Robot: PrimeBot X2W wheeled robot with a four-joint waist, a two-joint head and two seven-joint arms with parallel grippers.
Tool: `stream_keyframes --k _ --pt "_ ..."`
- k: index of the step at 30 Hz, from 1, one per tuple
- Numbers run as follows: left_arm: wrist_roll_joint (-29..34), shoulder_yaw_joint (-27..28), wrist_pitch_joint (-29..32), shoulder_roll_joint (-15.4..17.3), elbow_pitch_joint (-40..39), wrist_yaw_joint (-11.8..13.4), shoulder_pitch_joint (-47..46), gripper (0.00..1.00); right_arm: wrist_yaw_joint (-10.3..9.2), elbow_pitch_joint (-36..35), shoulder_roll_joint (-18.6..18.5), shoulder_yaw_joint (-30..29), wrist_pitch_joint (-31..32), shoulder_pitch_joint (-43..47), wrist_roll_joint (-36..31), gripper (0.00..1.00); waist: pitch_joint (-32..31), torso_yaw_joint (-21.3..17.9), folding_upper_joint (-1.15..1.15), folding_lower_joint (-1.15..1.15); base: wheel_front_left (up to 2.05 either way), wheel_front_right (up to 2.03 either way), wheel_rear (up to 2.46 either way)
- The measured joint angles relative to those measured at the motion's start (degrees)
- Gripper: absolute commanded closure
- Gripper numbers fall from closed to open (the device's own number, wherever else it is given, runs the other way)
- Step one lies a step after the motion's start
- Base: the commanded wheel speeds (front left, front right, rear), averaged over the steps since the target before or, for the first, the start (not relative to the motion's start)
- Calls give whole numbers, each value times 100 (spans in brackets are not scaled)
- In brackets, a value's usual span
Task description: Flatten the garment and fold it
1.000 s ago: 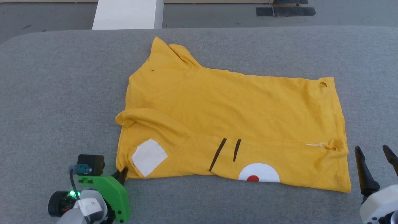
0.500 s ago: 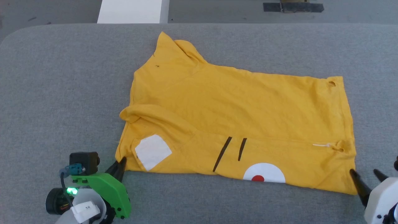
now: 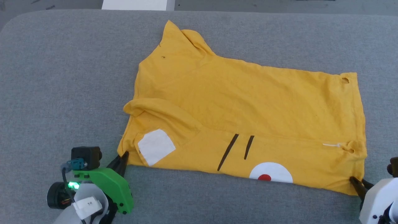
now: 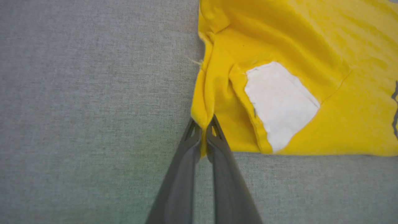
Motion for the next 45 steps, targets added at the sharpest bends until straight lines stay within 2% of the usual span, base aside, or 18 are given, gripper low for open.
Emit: stream_keyframes --k 5,12,21,26,31,32,33,34,35,36,41,45 --pt "-26 74 -29 0 -19 36 -14 100 0 46 -54 -4 -44 -65 38 100 -148 -10 0 0 0 0 0" --pt "-300 311 55 134 -409 109 371 100 4 -210 -294 -332 124 -55 63 100 -545 -25 0 0 0 0 0" --pt "-726 481 392 246 -1266 548 1501 100 7 -832 -304 -844 734 367 103 100 -897 -42 0 0 0 0 0" --pt "-836 452 343 78 -1355 742 2031 100 7 -883 -146 -904 799 699 -20 100 -882 -24 0 0 0 0 0" --pt "-904 374 164 -152 -1155 762 2179 100 5 -691 -12 -891 659 882 -60 100 -869 21 0 0 0 0 0" --pt "-927 380 77 -223 -1056 743 2160 94 5 -634 13 -880 605 882 -65 100 -862 33 0 0 0 0 0" --pt "-927 378 1 -270 -937 716 2136 73 5 -580 24 -854 548 879 -75 100 -859 46 0 0 0 0 0" --pt "-926 377 -37 -302 -829 694 2106 56 5 -533 42 -846 481 871 -82 100 -857 54 0 0 0 0 0" --pt "-926 403 -130 -352 -700 677 2047 0 5 -472 51 -826 417 866 -103 74 -855 61 0 0 0 0 0" --pt "-925 444 -223 -383 -569 662 1962 0 5 -423 37 -786 364 866 -108 0 -853 69 0 0 0 0 0" --pt "-924 530 -370 -397 -365 495 1618 0 4 -338 -29 -691 43 712 -113 0 -858 60 0 0 0 0 0" --pt "-851 831 -676 -270 -679 500 1524 0 4 -558 -66 -776 -243 578 -126 0 -852 12 0 0 0 0 0"
